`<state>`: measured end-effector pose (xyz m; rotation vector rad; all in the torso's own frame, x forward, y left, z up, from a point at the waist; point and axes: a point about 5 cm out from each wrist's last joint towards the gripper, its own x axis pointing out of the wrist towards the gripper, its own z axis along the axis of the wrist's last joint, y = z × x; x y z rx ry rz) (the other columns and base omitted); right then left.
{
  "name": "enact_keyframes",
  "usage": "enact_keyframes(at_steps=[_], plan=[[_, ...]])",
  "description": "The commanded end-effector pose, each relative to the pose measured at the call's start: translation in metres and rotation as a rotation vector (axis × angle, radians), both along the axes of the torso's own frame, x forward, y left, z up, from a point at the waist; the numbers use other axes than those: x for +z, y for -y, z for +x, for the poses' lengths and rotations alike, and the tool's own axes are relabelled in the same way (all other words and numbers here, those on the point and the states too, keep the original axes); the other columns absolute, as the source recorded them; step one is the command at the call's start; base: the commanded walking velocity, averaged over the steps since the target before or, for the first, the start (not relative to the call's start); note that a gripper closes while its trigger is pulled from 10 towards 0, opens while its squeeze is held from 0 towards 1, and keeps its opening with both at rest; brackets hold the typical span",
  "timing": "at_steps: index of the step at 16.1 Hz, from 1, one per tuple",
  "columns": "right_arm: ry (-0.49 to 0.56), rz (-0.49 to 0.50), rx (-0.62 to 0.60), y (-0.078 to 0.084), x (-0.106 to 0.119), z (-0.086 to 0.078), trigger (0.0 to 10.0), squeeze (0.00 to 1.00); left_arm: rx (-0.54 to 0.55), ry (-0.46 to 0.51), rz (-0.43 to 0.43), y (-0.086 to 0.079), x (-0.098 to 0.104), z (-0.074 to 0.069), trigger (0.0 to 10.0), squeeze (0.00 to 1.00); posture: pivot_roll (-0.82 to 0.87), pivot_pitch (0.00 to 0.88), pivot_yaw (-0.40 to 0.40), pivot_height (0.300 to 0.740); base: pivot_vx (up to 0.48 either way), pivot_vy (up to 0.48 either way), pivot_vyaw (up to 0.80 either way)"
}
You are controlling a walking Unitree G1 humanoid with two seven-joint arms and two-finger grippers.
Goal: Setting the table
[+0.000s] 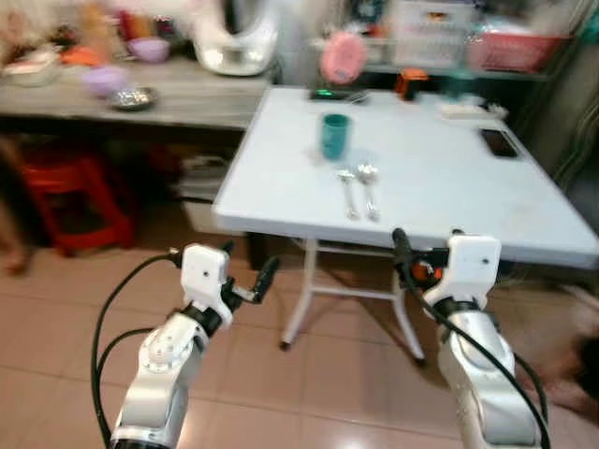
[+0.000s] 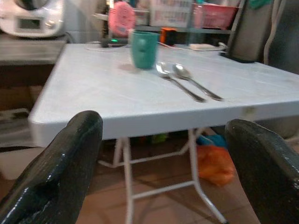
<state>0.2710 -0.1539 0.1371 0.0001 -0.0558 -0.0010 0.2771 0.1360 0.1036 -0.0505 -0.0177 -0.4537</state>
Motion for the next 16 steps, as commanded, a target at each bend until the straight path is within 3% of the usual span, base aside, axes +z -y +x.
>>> enact_keyframes(at_steps=[1, 16], plan=[[0.009, 0.009, 0.013, -0.0038, 0.0036, 0.0016, 10.0, 0.0, 0.003, 0.012, 0.009, -0.0022, 0.0043, 0.0023, 10.0, 0.0, -0.01, 0.026, -0.034, 0.74, 0.368, 0.0, 0.0], [0.013, -0.007, 0.022, -0.0051, 0.0036, 0.0008, 10.0, 0.0, -0.008, 0.005, 0.01, -0.0003, 0.0031, 0.0022, 10.0, 0.0, -0.01, 0.026, -0.032, 0.74, 0.365, 0.0, 0.0]])
